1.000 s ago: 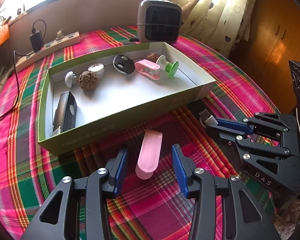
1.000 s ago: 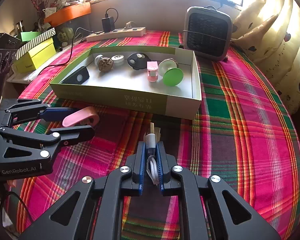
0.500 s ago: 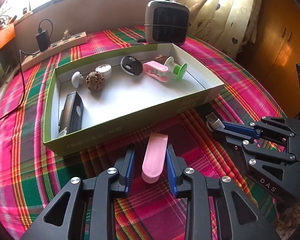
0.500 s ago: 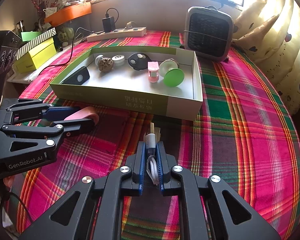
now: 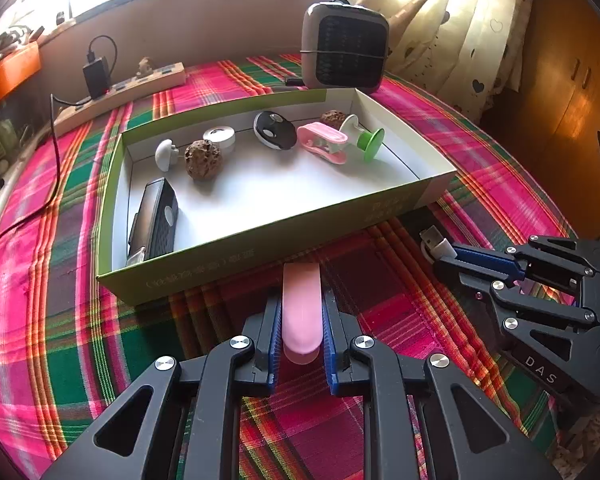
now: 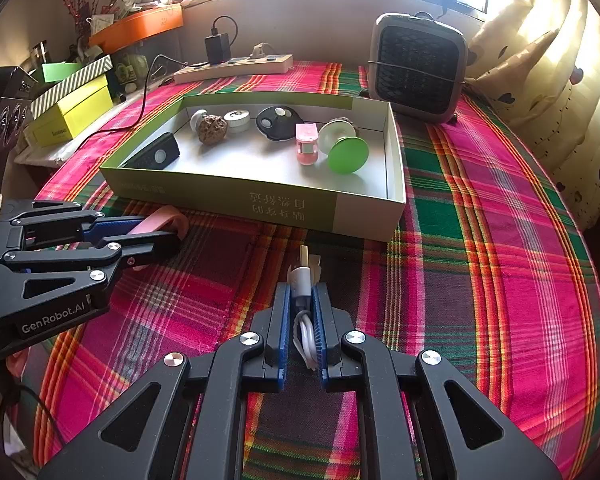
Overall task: Organize objects
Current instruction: 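Lift the white cable and pink case and carry them over the box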
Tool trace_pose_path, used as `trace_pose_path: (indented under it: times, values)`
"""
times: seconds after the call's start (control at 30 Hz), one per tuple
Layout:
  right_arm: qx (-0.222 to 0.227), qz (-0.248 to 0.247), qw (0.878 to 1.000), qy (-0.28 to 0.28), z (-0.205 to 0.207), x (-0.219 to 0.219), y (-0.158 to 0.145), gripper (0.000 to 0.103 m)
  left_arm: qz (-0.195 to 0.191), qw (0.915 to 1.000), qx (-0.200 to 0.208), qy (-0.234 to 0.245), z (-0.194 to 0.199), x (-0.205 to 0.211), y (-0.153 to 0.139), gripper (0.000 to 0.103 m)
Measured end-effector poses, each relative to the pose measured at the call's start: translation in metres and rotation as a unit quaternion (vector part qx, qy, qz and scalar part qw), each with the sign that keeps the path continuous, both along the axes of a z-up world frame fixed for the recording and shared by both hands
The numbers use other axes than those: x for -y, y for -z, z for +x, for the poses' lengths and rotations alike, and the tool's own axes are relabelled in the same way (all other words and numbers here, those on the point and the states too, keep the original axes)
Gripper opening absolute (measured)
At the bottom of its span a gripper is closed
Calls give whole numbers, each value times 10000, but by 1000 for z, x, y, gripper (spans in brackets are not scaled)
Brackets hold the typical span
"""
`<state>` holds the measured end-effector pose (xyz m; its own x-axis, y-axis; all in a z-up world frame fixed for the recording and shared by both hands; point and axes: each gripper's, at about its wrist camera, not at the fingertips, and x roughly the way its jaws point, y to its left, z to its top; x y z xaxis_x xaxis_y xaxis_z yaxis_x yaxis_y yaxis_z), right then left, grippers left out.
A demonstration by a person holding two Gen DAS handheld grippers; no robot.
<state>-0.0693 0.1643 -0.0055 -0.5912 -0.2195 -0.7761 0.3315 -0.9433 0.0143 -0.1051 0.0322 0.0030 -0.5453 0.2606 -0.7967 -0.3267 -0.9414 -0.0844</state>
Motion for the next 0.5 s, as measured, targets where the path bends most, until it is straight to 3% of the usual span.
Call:
trace_pose_path:
  times: [0.5]
  values:
    - [-5,9,10000,-2,0,0,0,12,-16,10000,-14,-22,2,1,-1,16]
